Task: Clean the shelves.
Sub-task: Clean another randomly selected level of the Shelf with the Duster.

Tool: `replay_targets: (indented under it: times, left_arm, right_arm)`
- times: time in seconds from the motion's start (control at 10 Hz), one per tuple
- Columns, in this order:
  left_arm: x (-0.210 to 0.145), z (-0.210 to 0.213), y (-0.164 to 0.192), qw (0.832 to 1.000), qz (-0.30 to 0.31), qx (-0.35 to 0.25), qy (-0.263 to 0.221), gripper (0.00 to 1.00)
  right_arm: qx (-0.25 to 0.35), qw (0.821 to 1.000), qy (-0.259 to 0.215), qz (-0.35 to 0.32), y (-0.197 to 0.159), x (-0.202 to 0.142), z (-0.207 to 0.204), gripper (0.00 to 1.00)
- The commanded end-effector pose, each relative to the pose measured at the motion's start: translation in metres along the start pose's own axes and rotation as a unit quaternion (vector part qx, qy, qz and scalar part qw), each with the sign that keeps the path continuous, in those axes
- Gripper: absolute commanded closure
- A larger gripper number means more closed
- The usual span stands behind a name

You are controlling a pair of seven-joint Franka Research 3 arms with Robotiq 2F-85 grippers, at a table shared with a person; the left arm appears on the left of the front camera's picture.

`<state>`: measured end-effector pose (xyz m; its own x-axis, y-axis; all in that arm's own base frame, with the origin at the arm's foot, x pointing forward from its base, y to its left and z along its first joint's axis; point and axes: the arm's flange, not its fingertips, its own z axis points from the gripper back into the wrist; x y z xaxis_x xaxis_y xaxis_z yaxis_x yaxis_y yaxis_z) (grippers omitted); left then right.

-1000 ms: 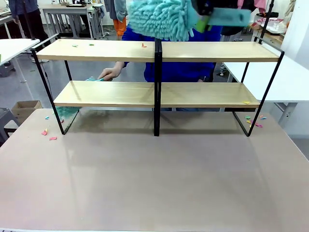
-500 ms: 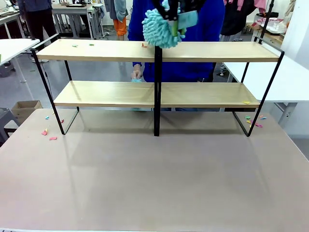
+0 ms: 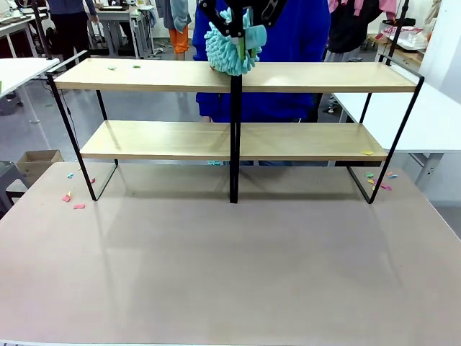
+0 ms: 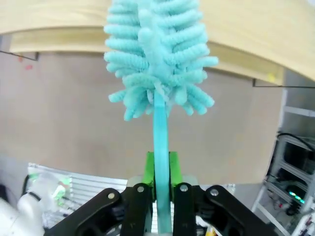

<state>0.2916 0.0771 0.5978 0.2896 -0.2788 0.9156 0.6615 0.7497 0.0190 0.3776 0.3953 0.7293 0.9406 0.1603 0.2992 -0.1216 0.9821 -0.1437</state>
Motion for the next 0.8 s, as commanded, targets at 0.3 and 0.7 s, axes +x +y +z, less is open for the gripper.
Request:
replay_targets:
  times: [0.3, 0.7]
  left_arm:
    - [-0.001, 0.000, 0.001, 1.000, -0.004, -0.004, -0.004, 0.00]
    - [-0.001, 0.000, 0.001, 1.000, -0.004, -0.004, -0.004, 0.00]
  right_arm:
    - [-0.026, 0.999, 0.008, -0.043, 0.038, 0.025, -0.015, 0.88]
    - [-0.006, 1.000, 0.002, 0.017, 0.093, 0.058, -0.009, 0.88]
